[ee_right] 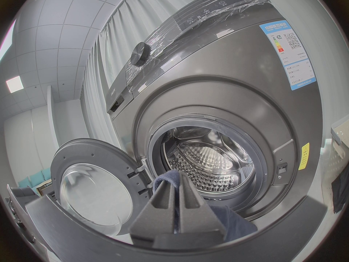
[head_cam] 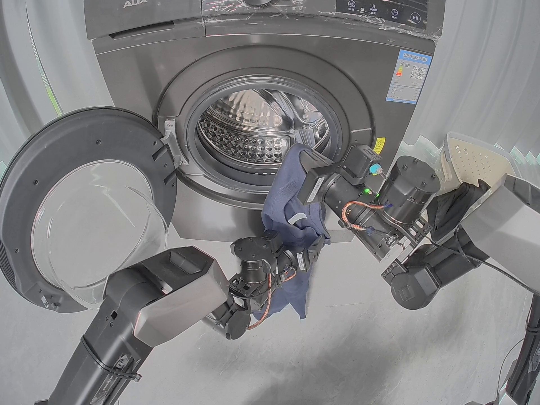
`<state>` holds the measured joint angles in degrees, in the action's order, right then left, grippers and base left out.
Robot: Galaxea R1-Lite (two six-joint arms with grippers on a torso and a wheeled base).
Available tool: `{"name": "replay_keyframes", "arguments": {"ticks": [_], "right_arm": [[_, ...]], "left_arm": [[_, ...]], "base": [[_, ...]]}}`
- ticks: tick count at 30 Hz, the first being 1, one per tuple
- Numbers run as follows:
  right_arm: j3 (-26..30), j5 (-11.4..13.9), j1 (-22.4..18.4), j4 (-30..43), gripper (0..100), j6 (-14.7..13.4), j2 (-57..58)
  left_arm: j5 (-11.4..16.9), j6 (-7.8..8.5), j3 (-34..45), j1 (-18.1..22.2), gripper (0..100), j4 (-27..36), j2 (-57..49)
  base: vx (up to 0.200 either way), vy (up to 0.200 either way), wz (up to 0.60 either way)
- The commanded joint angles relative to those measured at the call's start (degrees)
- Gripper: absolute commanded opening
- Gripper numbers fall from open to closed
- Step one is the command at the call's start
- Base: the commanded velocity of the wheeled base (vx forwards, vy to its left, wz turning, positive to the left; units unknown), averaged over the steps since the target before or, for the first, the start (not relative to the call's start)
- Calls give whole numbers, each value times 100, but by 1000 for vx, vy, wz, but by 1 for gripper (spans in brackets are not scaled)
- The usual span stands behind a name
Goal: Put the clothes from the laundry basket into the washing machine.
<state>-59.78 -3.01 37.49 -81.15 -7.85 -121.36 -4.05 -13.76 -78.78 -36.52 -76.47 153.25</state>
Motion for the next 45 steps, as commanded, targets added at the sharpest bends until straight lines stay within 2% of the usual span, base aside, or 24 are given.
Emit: {"name": "replay_keyframes", "arguments": {"ticks": [1, 4, 5, 18, 23, 25, 27, 28, 30, 31, 33, 36, 41, 45], "right_arm": [[10, 2, 22, -15, 0, 3, 7], [10, 2, 48, -15, 0, 3, 7], [10, 2, 48, -15, 0, 3, 7], [142, -7, -4, -50, 0, -6, 24], [177, 2, -171, -41, 0, -6, 16], [195, 2, -338, -50, 0, -6, -11], [221, 11, -391, -67, 0, -6, -11], [309, 20, -435, -85, 0, -6, 16], [353, 20, -444, -102, 0, -6, 42], [397, 29, -479, -111, 0, -15, 51], [424, 29, -514, -111, 0, -15, 77], [450, 11, -549, -102, 0, -24, 165], [485, 2, -699, -102, 0, -59, 200], [740, 20, -919, -199, 0, -120, 323]], "left_arm": [[-131, -4, -296, 14, 100, 71, 205], [-272, -4, -463, 31, 100, 141, 241], [-298, -4, -516, 31, 0, 141, 249], [-386, -4, -411, 58, 0, 53, 170], [-307, 23, 416, 84, 0, -237, -392], [-175, 40, 1180, 198, 0, -439, -955], [-61, 40, 1549, 216, 0, -562, -1218], [115, 49, 2130, 233, 0, -782, -1631], [220, 67, 2543, 295, 0, -949, -1904], [361, 67, 2973, 321, 0, -1089, -2185], [484, 76, 3290, 339, 0, -1195, -2414], [633, 190, 3755, 409, 0, -1221, -2827], [897, 207, 4160, 418, 0, -1221, -3213], [1169, 216, 4626, 646, 0, -1221, -3662]], "base": [[0, 0, 0], [0, 0, 0], [0, 0, 0], [0, 0, 0], [0, 0, 0], [0, 0, 0], [0, 0, 0], [0, 0, 0], [0, 0, 0], [0, 0, 0], [0, 0, 0], [0, 0, 0], [0, 0, 0], [0, 0, 0]]}}
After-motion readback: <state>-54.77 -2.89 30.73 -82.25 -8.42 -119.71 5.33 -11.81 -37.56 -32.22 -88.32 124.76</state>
